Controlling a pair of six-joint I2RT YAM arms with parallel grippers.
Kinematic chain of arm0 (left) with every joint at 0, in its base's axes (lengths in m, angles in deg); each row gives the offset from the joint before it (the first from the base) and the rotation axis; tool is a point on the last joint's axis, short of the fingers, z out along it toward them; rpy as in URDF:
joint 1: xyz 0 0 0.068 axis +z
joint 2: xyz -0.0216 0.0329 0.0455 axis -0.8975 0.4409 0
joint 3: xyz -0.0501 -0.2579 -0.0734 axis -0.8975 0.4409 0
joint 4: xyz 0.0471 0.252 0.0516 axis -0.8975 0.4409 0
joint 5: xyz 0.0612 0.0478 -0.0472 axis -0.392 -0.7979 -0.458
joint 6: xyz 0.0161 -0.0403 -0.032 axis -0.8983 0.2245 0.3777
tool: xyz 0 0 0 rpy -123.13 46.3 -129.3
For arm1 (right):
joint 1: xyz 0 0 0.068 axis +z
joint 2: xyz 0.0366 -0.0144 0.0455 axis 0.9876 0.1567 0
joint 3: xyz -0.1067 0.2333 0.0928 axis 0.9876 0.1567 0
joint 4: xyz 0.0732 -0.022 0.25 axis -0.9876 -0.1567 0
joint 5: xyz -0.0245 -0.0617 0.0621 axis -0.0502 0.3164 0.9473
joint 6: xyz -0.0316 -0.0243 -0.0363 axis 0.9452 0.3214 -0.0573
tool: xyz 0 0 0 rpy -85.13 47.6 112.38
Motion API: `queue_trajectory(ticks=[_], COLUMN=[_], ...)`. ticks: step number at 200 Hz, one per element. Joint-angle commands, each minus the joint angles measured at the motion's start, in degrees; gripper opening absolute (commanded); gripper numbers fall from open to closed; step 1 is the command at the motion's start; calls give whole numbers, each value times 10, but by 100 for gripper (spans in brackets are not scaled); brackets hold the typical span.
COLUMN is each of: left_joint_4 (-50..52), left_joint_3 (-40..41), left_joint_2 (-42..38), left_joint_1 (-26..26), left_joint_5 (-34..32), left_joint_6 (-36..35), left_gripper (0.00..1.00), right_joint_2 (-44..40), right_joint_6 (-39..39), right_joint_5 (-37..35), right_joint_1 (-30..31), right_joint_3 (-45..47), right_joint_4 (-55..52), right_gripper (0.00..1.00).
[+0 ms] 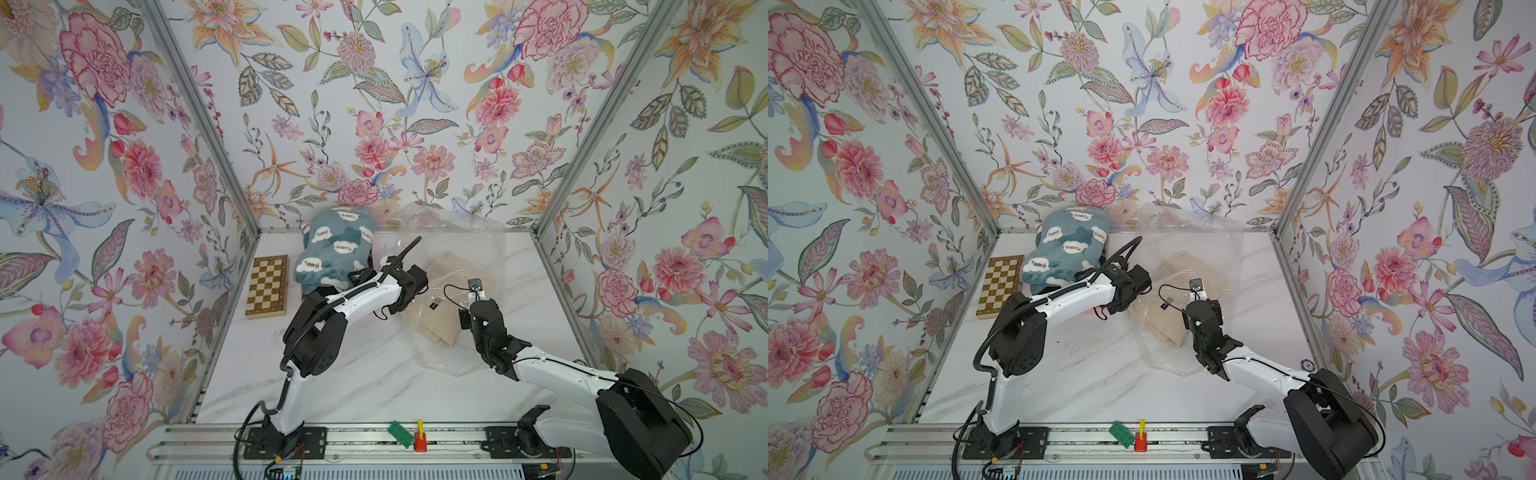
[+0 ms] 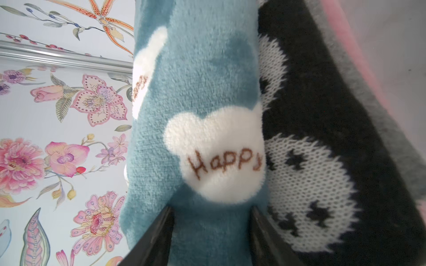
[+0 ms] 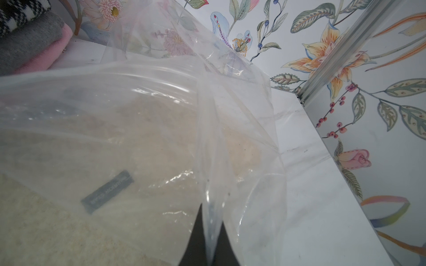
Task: Take the blanket out of the vacuum bag
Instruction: Place the blanket at the center of the board.
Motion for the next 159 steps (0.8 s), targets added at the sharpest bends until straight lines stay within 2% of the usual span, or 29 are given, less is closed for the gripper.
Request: queue_trajectory(ticks=[1,67,110,141,159], left_joint_4=[4,-23,-31,-53,-67], left_joint_3=[4,34,42,38,41], left_joint_2=[16,-6,8,1,-6], left_joint_1=[-1,-9,-3,6,12], left_joint_5=[-32,7,-17,-22,-12], left_joint_6=[-13,-17,-14,-20,-24], left_gripper=[52,53,52,39,20], right_joint_2=[5,8,7,10,9], right_joint_6=[4,5,3,2,2], right_joint_5=[6,6,8,9,9], right_joint_1=[3,4,4,4,4], right_joint_3=[-14,-16,-15,-18,-18], right_joint_4=[2,0,-1,-3,-4], right_gripper=[0,0,0,0,0])
